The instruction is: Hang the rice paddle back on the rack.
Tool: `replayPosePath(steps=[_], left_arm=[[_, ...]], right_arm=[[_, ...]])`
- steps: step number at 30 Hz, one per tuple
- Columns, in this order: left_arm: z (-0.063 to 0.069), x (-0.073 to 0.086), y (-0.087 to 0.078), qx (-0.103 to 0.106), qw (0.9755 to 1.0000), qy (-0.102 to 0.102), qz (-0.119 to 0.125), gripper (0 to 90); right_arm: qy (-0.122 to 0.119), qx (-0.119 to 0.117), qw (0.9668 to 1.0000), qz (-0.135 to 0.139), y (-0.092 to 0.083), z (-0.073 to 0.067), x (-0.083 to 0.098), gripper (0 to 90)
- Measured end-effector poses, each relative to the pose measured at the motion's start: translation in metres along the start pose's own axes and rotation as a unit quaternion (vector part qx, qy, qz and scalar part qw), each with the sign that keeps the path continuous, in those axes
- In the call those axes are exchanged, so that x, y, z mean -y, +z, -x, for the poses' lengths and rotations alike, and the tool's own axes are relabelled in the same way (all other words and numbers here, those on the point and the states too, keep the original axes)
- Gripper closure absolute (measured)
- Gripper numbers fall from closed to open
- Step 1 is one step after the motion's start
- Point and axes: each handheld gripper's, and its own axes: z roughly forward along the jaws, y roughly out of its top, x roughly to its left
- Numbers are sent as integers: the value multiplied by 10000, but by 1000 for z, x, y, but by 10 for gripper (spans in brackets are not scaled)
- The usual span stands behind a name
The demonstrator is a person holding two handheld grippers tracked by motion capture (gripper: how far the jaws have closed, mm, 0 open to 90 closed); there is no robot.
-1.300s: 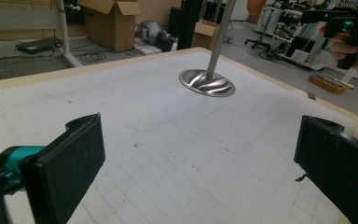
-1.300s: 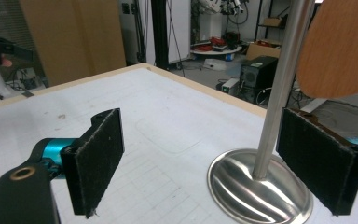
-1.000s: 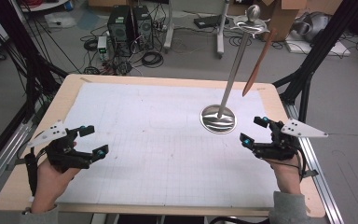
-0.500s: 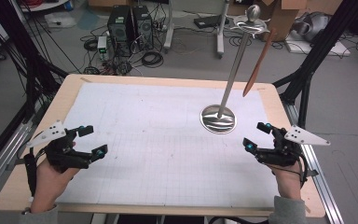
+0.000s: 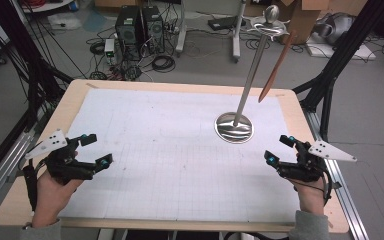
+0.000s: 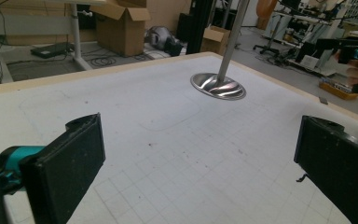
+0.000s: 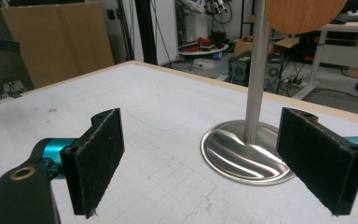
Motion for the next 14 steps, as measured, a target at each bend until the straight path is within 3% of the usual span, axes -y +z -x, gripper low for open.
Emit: replayPosePath(steps=[7, 14], left_arm=[[-9, 4, -11, -135, 9998, -43, 153, 22], [-13, 8, -12, -221, 9996, -83, 141, 22]], right_arm=[[83, 129, 9999, 37, -1, 5, 5, 140], [148, 165, 9997, 129, -3, 7, 7, 140]])
